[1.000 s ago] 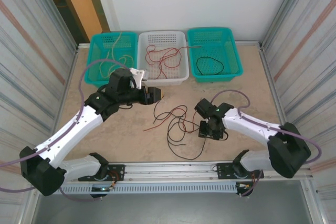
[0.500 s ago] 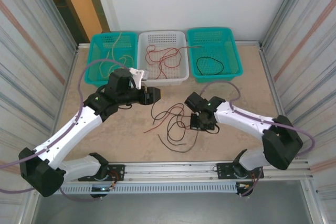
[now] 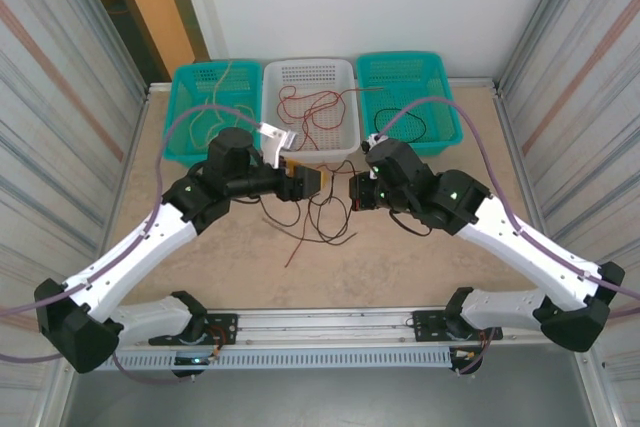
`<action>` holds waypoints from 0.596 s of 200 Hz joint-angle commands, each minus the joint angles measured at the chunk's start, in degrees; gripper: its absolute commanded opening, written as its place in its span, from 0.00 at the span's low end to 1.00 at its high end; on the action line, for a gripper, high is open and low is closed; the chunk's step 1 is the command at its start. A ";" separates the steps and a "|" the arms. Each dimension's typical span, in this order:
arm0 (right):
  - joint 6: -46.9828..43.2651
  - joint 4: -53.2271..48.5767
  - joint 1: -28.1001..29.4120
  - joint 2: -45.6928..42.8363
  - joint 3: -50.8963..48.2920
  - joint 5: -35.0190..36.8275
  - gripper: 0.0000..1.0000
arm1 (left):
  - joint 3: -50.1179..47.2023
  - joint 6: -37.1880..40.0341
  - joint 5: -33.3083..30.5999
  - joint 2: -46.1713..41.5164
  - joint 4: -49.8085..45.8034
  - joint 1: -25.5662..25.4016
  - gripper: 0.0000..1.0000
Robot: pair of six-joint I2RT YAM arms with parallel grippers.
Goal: Untangle the cables
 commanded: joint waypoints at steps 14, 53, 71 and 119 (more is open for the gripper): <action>-4.82 4.18 0.85 -3.60 3.23 -4.14 0.00 | 6.12 8.03 -4.53 3.59 -2.50 -4.65 0.75; -7.15 5.40 0.79 -6.78 6.60 -3.27 0.00 | 7.16 7.99 0.78 3.85 0.42 -4.95 0.74; -8.71 6.74 0.68 -7.69 7.81 -6.14 0.00 | 5.52 7.58 0.17 2.68 1.65 -5.05 0.74; -9.83 9.15 -0.85 -8.81 9.08 -6.51 0.00 | 5.12 11.54 -5.67 -0.98 -2.34 -4.94 0.70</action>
